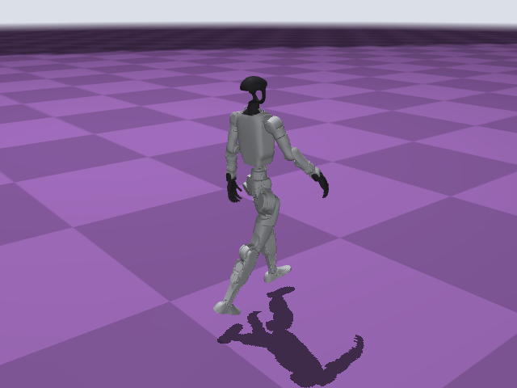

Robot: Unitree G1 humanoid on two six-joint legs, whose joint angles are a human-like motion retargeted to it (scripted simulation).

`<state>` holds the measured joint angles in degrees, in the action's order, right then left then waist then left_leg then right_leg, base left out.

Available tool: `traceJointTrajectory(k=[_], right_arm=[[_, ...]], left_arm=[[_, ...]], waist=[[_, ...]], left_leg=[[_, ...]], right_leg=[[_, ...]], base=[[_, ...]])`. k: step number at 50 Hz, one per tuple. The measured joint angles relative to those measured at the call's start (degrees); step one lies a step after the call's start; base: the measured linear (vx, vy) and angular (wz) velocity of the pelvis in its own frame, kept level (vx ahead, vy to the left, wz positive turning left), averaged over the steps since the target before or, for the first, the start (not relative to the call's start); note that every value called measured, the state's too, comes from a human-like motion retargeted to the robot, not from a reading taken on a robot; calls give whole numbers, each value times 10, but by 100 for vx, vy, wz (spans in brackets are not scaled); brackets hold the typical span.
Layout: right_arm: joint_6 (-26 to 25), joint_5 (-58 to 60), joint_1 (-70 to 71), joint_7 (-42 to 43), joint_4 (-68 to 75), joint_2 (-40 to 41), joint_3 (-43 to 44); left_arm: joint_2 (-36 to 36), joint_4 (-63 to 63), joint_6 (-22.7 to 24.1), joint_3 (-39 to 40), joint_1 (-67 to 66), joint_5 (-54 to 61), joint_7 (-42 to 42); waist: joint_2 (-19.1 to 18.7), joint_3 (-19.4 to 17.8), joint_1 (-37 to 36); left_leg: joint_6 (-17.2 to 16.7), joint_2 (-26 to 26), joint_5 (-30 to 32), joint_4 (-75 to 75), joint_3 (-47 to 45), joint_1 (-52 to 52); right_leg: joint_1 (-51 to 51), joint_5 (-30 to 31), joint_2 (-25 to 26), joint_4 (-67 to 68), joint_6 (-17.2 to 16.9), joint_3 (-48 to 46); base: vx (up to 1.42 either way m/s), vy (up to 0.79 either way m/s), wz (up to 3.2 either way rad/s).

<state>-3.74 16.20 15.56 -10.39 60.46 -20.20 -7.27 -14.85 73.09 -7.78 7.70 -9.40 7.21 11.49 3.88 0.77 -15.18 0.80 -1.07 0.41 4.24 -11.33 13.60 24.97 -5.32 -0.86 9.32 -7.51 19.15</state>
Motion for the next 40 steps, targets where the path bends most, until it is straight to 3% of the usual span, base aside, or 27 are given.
traceJointTrajectory(k=[4, 8, 13, 15, 17, 23, 27, 32, 37, 40], right_arm=[[-6, 3, -1, 12, 6, 2, -15], [-8, -8, -13, 11, 11, 12, -29], [-1, -24, -37, 9, 36, 25, -36], [2, -29, -46, 13, 56, 29, -33], [5, -36, -58, 20, 77, 30, -28], [5, -48, -111, 29, 138, 24, -6], [9, -47, -155, 16, 174, 16, 10], [11, -38, -198, -6, 210, 1, 41], [14, -42, -220, -22, 229, -13, 85], [12, -54, -220, -24, 231, -22, 108]], left_arm=[[-19, -18, 6, -16, 6, -5, 10], [-47, -34, 16, -28, 13, -1, 15], [-71, -23, 27, -39, 22, -7, 15], [-75, -6, 25, -42, 31, -27, 16], [-76, 11, 20, -44, 41, -53, 16], [-75, 36, 4, -56, 88, -109, 12], [-75, 28, 8, -66, 125, -125, 4], [-73, 13, 14, -69, 182, -143, 7], [-64, 15, 24, -68, 238, -158, 25], [-56, 20, 28, -73, 264, -156, 32]], waist=[[44, -5, -18], [77, -16, -40], [60, -20, -48], [40, -11, -36], [18, 0, -16], [-29, 29, 63], [-39, 46, 130], [-33, 68, 196], [-20, 94, 233], [-9, 104, 247]], left_leg=[[14, 32, -59, 38, -16, 31], [22, 54, -96, 56, -23, 38], [18, 46, -120, 24, -6, -28], [13, 35, -125, 6, 6, -55], [6, 23, -131, -8, 19, -81], [-22, 7, -146, -32, 53, -154], [-42, 12, -160, -36, 92, -203], [-57, 22, -189, -32, 136, -269], [-57, 26, -217, -22, 177, -326], [-53, 32, -227, -10, 204, -352]], right_leg=[[-20, 31, -38, -3, -15, 2], [-45, 105, -55, 26, -31, 7], [-114, 205, -20, 172, -43, -37], [-167, 194, 3, 261, -34, -69], [-220, 138, 18, 334, -9, -108], [-358, 37, -13, 452, 84, -255], [-422, 6, 13, 450, 79, -251], [-467, 5, -11, 398, 77, -282], [-477, 49, -14, 262, 53, -283], [-467, 106, -8, 149, 35, -254]], base=[[51, 21, -3], [58, 22, 2], [60, 23, 0], [54, 22, 19], [51, 20, 30], [47, 16, 50], [46, 7, 99], [48, 1, 95], [49, -6, 74], [50, -10, 65]])
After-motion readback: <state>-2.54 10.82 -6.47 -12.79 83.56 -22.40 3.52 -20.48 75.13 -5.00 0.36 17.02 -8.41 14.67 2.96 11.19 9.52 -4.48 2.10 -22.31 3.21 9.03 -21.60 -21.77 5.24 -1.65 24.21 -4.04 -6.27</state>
